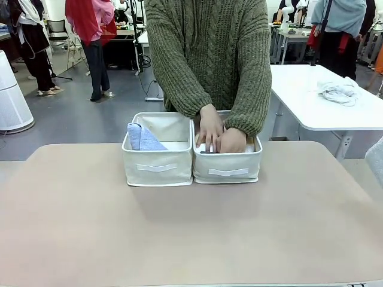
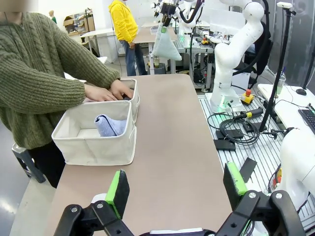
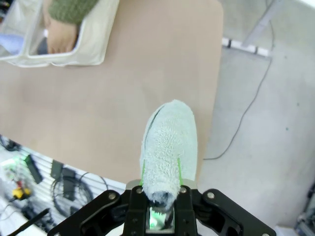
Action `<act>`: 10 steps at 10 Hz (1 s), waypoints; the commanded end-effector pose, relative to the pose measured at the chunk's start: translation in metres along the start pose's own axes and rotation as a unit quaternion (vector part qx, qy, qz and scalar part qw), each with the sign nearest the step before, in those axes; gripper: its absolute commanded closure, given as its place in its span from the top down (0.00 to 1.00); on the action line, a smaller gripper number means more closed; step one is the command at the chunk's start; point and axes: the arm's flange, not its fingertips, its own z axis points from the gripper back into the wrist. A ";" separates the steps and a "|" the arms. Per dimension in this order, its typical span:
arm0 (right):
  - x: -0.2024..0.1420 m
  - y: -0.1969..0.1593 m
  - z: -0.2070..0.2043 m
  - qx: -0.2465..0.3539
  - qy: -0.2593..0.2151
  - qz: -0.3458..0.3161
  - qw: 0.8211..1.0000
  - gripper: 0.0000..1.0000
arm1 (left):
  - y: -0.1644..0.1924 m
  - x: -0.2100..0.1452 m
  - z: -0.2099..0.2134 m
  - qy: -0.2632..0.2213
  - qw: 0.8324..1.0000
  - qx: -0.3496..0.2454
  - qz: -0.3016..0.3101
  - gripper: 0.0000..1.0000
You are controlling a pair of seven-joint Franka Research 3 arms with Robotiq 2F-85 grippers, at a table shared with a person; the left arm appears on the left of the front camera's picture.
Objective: Sort the towels based on their folding style.
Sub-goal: Pick up another triangle-folded towel from the table and place it in the left Fabric basket.
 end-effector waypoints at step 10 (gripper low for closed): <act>0.094 0.194 0.032 0.068 0.060 0.308 0.947 0.18 | -0.002 0.001 0.002 0.001 1.000 0.002 -0.001 1.00</act>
